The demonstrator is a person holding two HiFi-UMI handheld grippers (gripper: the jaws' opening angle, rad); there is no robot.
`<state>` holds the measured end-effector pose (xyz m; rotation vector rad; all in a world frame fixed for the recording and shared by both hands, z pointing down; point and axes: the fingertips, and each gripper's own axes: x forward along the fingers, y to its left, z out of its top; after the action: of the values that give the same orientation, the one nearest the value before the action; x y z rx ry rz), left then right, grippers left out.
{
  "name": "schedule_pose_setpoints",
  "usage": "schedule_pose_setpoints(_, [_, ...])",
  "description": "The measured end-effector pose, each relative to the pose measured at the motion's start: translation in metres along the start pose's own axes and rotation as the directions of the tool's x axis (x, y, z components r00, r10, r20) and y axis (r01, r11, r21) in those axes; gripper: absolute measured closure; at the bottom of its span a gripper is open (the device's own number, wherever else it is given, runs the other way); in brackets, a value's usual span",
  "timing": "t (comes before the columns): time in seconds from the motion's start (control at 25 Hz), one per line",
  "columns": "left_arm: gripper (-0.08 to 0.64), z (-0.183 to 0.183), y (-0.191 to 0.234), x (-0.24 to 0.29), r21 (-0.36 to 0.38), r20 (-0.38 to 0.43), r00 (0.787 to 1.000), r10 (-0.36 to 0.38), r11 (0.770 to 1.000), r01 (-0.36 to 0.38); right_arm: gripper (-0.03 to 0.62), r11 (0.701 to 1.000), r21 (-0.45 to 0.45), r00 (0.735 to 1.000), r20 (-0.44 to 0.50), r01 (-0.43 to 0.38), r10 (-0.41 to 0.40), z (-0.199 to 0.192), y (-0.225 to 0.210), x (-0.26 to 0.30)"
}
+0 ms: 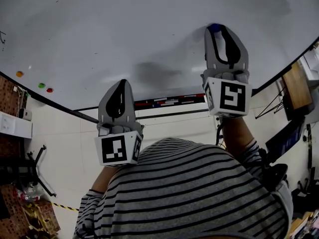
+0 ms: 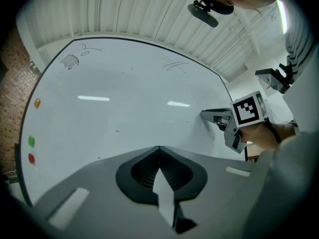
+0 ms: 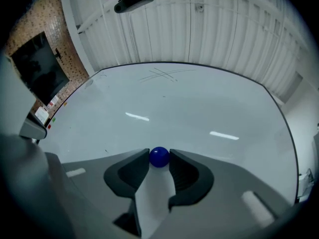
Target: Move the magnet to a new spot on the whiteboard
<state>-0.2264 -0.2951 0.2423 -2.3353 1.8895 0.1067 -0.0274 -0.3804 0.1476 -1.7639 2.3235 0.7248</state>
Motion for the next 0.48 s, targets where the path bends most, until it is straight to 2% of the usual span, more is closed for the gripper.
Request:
schedule_pose_setpoints(0.12, [0.545, -0.005, 0.004, 0.007, -0.005, -0.004, 1.000, -0.002, 1.000, 0.002, 0.469, 1.000, 0.003, 1.000, 0.023, 0.014, -0.015, -0.002, 0.000, -0.001])
schedule_pose_setpoints(0.28, [0.545, -0.013, -0.001, 0.013, -0.014, -0.030, 0.999, -0.022, 1.000, 0.022, 0.469, 1.000, 0.005, 1.000, 0.023, -0.005, 0.005, -0.008, -0.004, -0.004])
schedule_pose_setpoints(0.48, [0.545, -0.010, -0.024, -0.002, -0.007, -0.020, 0.999, -0.032, 0.999, 0.032, 0.466, 0.998, 0.052, 0.998, 0.043, -0.038, 0.036, 0.007, -0.008, -0.044])
